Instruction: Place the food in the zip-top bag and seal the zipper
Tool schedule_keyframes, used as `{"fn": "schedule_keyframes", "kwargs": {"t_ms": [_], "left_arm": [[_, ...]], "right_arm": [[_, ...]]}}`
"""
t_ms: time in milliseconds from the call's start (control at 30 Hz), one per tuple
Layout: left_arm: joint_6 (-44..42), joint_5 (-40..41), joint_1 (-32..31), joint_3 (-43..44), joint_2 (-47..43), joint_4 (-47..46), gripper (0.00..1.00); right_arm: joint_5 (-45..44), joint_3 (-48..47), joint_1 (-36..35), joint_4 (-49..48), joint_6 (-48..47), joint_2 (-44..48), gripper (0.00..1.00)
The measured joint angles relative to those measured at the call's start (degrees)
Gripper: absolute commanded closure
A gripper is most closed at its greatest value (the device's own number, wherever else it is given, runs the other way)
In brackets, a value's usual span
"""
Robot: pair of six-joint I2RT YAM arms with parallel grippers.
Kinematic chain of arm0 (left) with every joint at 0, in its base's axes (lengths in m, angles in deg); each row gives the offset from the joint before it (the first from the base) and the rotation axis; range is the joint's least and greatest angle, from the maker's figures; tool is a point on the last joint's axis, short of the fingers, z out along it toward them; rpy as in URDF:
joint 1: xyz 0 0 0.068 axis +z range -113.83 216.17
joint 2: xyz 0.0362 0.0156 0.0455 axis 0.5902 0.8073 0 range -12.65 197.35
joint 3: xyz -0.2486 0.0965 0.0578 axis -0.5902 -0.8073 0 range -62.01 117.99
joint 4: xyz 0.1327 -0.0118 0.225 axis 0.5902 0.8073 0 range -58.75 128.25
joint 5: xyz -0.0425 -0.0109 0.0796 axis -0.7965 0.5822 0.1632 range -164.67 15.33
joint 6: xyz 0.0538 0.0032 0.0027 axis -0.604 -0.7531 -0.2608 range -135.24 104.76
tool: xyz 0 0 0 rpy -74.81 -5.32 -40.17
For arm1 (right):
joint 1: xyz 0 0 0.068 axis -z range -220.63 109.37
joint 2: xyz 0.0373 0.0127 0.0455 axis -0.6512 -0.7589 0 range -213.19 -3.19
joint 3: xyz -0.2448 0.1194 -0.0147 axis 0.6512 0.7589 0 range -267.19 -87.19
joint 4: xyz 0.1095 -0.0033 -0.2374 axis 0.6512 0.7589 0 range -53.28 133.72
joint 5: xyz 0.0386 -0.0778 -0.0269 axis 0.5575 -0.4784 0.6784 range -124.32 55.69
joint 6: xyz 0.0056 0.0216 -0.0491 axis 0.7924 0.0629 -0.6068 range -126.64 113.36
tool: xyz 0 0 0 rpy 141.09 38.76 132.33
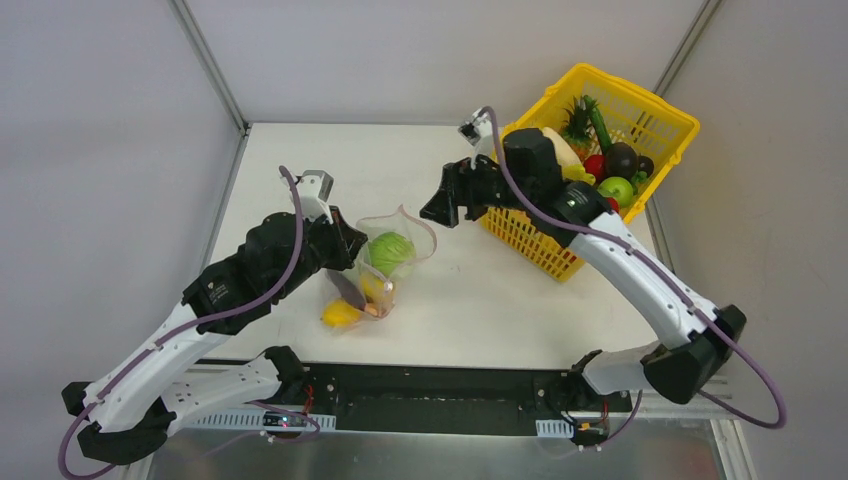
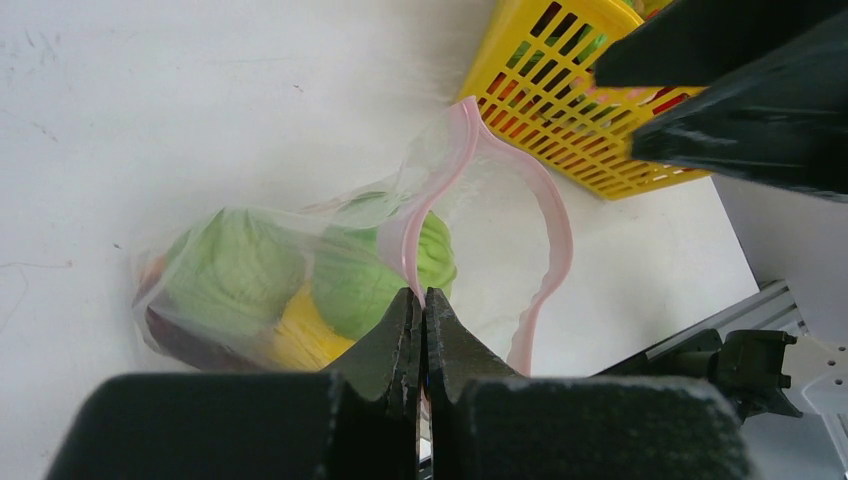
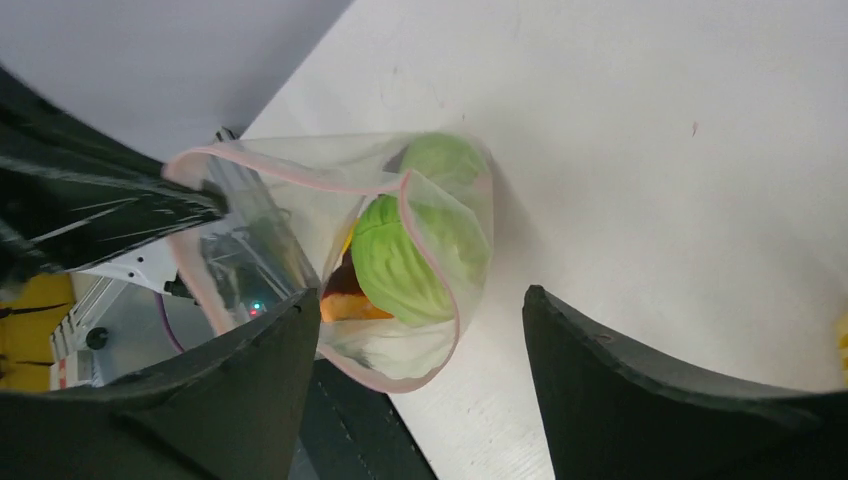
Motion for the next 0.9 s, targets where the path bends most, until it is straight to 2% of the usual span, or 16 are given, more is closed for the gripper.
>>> {"fn": "schedule_keyframes", "kwargs": {"t_ms": [167, 267, 400, 700, 900], "left_arm": [[0.1, 0.3, 0.0, -0.1, 0.0, 0.0, 1.00], [0.1, 0.3, 0.0, -0.1, 0.0, 0.0, 1.00], [0.1, 0.8, 0.0, -0.1, 0.0, 0.0, 1.00], [0.0, 1.6, 0.0, 0.1, -1.2, 0.2, 1.00], [-1.0, 4.6, 0.0, 3.7, -2.7, 3.7, 1.00]], "right_arm": [[0.7, 0.0, -0.2, 5.2, 3.0, -7.9, 0.42], [1.2, 0.9, -0.4, 7.5, 3.8, -9.4, 0.74], [2.2, 0.9, -0.9, 7.8, 4.4, -9.2, 0.98], [4.5, 1.0, -1.1, 2.9, 6.5, -5.1, 1.00], [12.5, 2.1, -1.2, -11.0, 13.7, -0.4, 1.00]]}}
